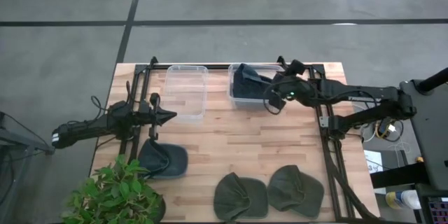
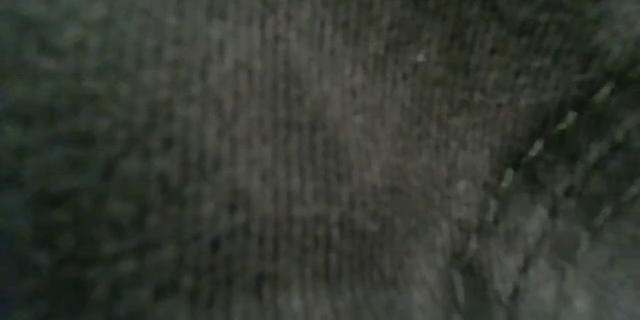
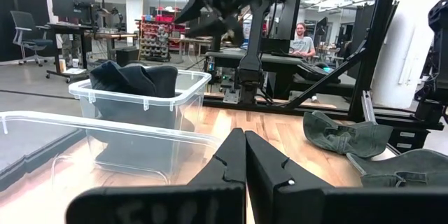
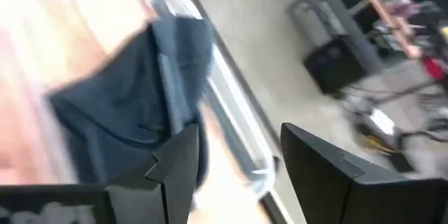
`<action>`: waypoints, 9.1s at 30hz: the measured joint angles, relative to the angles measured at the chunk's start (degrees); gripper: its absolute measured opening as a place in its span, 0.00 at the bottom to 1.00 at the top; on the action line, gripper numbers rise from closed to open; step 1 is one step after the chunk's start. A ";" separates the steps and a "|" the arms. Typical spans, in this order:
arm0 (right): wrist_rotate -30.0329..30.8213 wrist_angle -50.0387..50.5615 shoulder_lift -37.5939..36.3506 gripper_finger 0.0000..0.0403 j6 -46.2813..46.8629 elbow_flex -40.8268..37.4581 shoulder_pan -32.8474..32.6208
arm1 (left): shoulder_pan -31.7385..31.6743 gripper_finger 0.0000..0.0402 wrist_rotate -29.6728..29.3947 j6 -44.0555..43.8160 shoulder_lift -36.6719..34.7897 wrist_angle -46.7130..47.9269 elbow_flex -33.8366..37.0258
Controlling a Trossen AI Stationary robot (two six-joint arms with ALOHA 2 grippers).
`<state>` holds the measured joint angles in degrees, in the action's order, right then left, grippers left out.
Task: Pick & Place hat
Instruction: Put the blue cap into the right transparent bin
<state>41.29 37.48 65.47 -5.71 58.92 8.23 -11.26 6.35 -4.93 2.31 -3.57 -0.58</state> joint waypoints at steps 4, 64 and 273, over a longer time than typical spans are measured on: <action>-6.28 0.91 -3.94 0.49 4.63 0.00 -2.07 | -0.01 0.00 0.00 0.00 0.00 0.00 0.02; -42.69 1.20 2.65 0.40 23.90 -1.09 -17.86 | -0.01 0.00 0.11 -6.02 -0.02 -0.50 0.00; -32.08 -31.06 2.96 0.42 31.77 -10.34 -22.31 | 30.66 0.02 -22.31 -10.55 71.36 53.80 -66.11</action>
<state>9.21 6.43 68.42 26.06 48.58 -14.09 19.40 -15.96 -15.48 73.67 50.23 -66.69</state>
